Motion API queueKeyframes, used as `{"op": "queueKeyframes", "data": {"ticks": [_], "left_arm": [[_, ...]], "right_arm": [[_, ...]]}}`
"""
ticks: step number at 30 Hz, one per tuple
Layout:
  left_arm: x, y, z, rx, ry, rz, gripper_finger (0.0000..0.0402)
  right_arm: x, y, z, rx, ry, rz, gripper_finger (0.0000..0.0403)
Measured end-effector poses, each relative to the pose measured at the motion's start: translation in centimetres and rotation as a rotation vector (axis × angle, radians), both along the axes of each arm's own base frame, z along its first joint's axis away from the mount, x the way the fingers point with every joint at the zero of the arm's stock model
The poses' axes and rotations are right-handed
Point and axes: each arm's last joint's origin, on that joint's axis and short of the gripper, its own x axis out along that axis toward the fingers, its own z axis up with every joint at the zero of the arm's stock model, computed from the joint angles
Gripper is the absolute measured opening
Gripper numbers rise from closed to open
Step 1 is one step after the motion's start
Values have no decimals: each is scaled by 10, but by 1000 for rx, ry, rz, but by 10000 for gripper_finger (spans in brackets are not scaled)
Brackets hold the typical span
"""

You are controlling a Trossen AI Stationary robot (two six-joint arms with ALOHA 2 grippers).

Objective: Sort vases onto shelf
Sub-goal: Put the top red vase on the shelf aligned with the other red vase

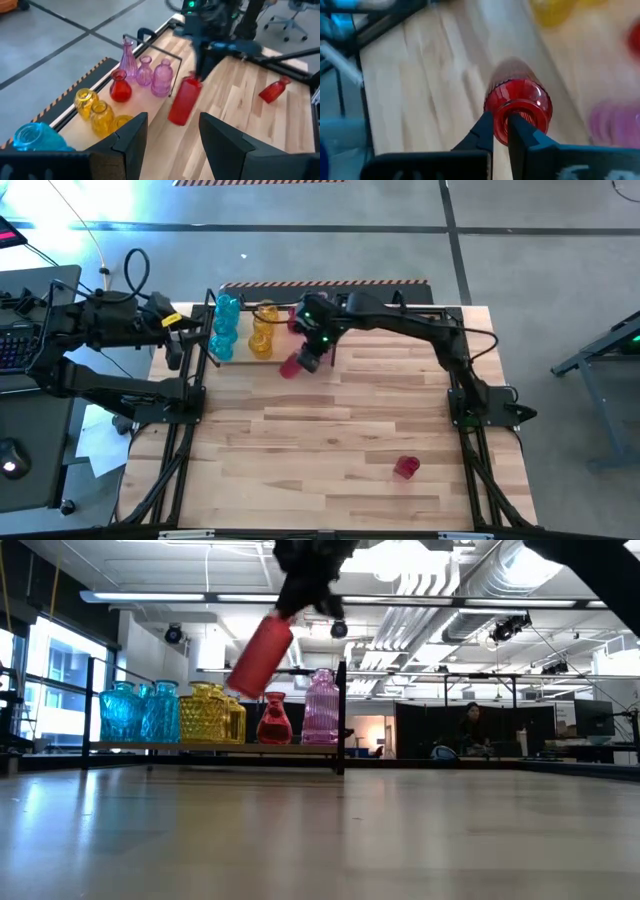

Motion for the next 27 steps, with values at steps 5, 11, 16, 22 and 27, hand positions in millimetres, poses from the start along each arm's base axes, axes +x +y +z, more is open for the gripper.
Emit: {"op": "queueKeyframes", "data": {"ticks": [5, 11, 16, 22, 27], "left_arm": [[-1, 0, -1, 10, 19, -9, 170], [4, 0, -2, -18, 22, -7, 170], [29, 4, -12, -36, 82, -49, 170], [86, 14, -39, 39, 133, -102, 170], [132, 24, -71, 80, 257, -143, 170]], "right_arm": [[4, -21, -21, -3, -22, -45, 3], [3, -40, -18, -86, -43, -67, 3], [1, -48, -9, -121, -84, -55, 3], [-3, -53, -11, -106, -69, -22, 3], [-5, -56, -12, -117, -57, -2, 3]]}}
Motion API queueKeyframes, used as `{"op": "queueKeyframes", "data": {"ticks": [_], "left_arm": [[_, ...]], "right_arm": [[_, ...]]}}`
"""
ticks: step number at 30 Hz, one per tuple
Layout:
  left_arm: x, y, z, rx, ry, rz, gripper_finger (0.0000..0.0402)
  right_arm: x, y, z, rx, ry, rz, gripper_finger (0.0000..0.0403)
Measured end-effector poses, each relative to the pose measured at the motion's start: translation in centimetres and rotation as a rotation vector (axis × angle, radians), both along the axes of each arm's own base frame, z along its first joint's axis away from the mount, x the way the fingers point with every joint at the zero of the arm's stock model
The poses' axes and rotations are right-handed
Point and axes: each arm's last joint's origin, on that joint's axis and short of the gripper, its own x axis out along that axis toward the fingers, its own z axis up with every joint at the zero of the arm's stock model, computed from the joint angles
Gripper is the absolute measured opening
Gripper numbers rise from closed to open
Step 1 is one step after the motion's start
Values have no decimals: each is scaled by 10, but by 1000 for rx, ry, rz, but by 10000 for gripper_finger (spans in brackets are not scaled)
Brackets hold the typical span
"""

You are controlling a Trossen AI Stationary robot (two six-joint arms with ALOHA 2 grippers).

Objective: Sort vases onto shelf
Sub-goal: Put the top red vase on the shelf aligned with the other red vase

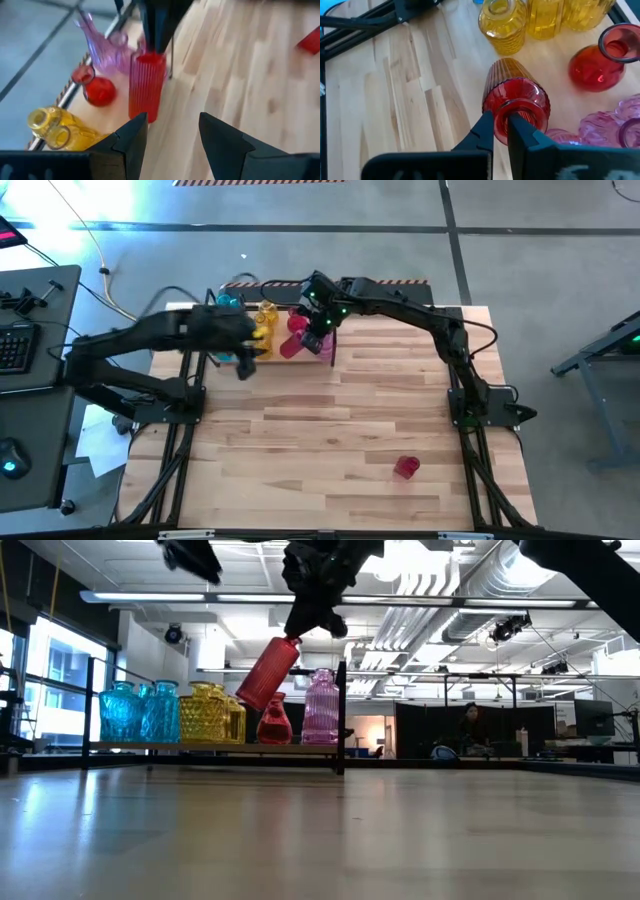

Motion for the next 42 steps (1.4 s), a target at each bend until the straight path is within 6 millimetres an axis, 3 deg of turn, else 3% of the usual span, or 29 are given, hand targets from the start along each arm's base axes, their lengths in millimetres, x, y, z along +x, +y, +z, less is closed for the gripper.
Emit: {"op": "queueKeyframes", "data": {"ticks": [7, 13, 19, 30, 38, 42], "left_arm": [[47, 16, -40, 27, 150, 35, 170], [70, 22, -65, 90, 91, 76, 152], [67, 22, -99, 45, 45, 142, 117], [67, 24, -122, -1, -111, 272, 8], [64, 25, -140, -76, -161, 351, 1], [65, 25, -139, -79, -185, 351, 1]], "right_arm": [[-1, -2, 0, -8, -5, 44, 3], [-3, -6, 0, -11, 1, 43, 3], [-6, -10, -1, -4, 21, 33, 3], [-6, -10, -1, -14, 14, 44, 3], [-6, -10, -1, -9, 8, 50, 3], [-4, -11, -4, 9, -1, 62, 3]]}}
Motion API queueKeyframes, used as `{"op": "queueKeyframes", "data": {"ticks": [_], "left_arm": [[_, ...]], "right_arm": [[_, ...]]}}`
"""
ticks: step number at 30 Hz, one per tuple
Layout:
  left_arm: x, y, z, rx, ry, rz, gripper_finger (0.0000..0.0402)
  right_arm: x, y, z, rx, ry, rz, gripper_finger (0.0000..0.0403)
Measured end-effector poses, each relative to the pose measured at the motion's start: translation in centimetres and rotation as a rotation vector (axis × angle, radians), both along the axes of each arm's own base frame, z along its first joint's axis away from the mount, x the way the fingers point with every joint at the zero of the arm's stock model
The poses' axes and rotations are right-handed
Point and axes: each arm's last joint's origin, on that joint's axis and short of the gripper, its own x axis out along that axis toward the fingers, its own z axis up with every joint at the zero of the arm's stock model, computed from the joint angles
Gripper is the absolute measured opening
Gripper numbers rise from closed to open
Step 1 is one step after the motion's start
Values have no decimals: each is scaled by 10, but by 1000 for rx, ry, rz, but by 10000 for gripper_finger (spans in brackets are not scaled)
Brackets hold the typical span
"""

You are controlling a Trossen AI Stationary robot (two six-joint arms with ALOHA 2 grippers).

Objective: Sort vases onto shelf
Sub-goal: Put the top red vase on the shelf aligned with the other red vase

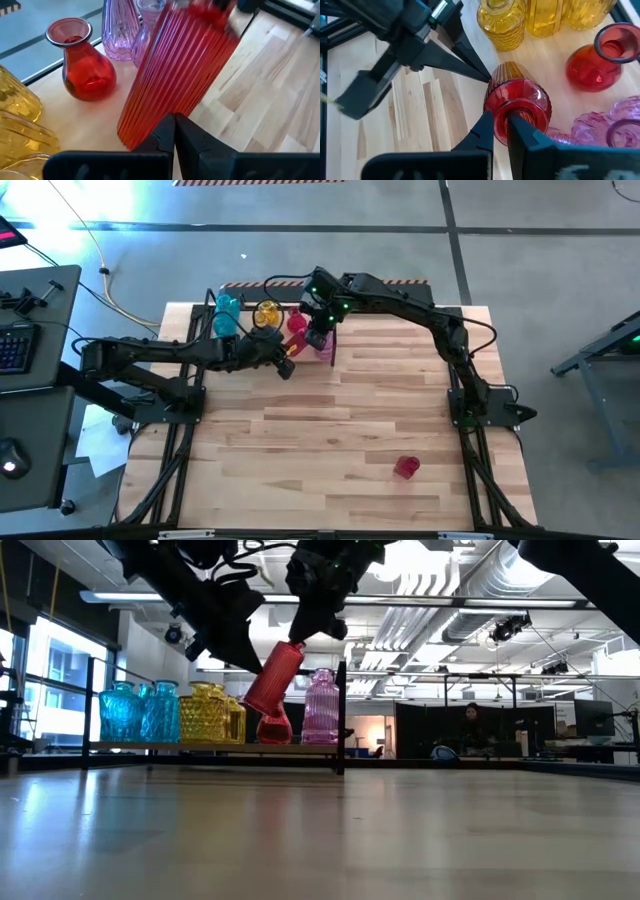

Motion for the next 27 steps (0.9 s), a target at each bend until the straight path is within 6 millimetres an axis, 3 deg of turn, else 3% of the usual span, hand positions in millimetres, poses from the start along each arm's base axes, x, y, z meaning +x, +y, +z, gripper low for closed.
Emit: {"op": "queueKeyframes", "data": {"ticks": [11, 27], "left_arm": [[1, 5, -2, -31, -15, 6, 0], [17, 17, -23, -80, -16, 14, 0]], "right_arm": [[10, -3, -16, 7, 11, 13, 3], [13, -1, -14, 19, -36, 54, 0]]}}
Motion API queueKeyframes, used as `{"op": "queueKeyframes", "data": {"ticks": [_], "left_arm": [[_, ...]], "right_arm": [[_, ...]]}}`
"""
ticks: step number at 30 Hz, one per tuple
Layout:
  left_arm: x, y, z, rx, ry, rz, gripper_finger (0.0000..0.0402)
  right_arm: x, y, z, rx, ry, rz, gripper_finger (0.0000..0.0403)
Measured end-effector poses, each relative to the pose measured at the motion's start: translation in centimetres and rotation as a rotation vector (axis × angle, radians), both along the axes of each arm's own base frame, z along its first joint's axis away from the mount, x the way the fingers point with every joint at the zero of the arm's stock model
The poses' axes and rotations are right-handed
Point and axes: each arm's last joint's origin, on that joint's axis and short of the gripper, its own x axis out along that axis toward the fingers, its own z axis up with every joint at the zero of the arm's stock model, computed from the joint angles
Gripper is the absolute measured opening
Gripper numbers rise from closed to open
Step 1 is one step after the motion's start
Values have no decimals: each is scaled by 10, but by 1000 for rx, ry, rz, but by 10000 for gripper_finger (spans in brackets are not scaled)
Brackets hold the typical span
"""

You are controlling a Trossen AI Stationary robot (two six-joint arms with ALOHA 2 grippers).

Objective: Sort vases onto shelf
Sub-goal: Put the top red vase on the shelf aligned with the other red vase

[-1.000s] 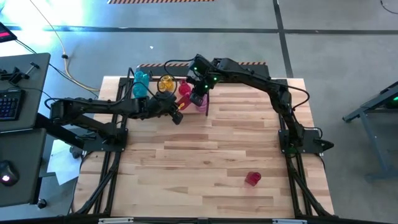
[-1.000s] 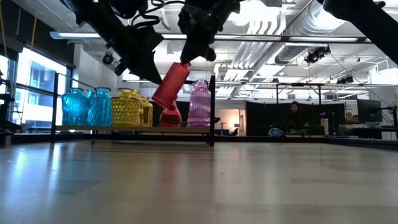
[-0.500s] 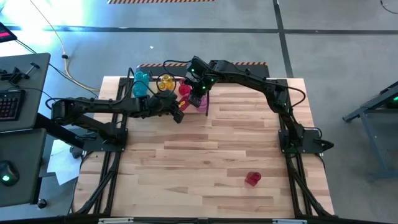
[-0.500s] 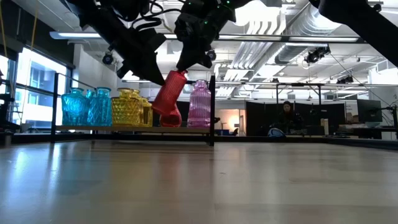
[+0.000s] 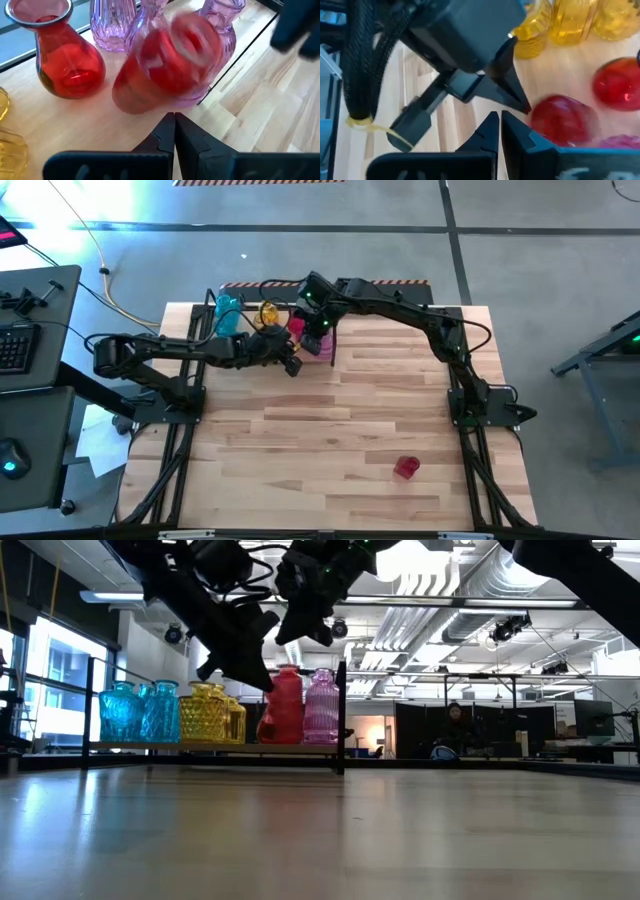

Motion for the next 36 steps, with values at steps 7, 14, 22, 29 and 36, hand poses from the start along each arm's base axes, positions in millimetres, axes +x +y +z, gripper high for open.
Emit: {"op": "queueKeyframes", "data": {"ticks": [7, 14, 22, 29, 36], "left_arm": [[-2, -2, 4, -15, -19, 6, 0], [-2, -2, 4, -13, -17, 4, 0], [-3, -1, 6, 4, -16, 22, 0], [-19, -5, 40, 154, -89, 36, 0], [-41, 24, 62, 187, -125, 151, 0]], "right_arm": [[0, -5, 1, -12, -10, -14, 0], [-3, -11, 0, -5, -7, -25, 1], [-4, -12, 0, -57, 10, -45, 2], [-7, -19, 9, -160, 7, -84, 2], [-20, -44, 16, -140, 8, -140, 2]]}}
